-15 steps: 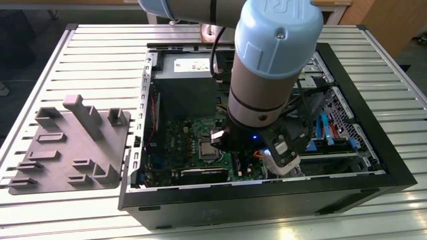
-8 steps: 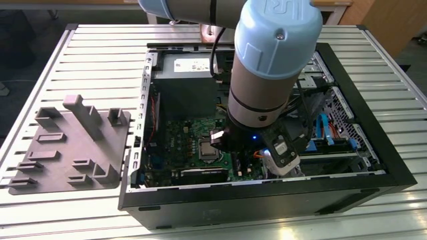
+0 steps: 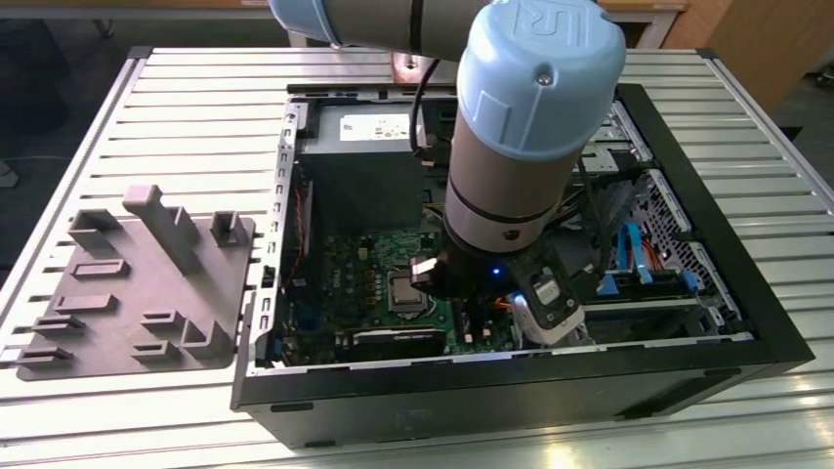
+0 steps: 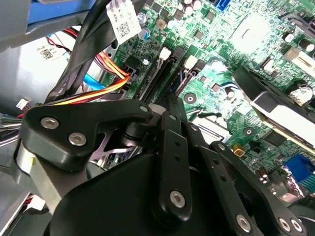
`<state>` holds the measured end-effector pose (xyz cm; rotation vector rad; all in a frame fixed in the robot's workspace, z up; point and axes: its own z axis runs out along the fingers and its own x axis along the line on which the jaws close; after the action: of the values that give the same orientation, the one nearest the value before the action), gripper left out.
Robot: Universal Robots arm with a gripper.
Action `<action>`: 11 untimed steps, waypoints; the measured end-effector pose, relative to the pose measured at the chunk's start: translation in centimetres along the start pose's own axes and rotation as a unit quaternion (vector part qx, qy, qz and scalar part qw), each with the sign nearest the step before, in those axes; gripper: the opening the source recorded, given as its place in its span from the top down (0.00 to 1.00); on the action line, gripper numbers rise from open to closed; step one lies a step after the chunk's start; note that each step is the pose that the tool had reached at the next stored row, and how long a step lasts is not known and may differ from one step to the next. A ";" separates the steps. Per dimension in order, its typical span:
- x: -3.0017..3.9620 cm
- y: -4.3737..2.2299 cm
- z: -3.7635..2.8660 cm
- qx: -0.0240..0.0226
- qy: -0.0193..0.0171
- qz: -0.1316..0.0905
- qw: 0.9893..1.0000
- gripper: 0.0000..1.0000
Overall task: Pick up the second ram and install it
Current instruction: 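Press down the second ram until it locks into place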
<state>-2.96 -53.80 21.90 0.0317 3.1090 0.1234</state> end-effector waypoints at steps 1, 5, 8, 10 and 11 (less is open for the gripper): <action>0.00 0.00 0.01 0.000 0.000 0.000 1.000 0.89; 0.00 0.00 0.16 0.000 0.000 0.000 1.000 0.89; 0.01 -0.02 0.23 0.000 0.000 0.000 1.000 0.89; 0.01 -0.01 0.27 0.000 0.000 0.000 1.000 0.89; 0.00 -0.01 0.27 0.000 0.000 0.000 1.000 0.89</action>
<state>-2.96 -53.79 21.63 0.0317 3.1089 0.1240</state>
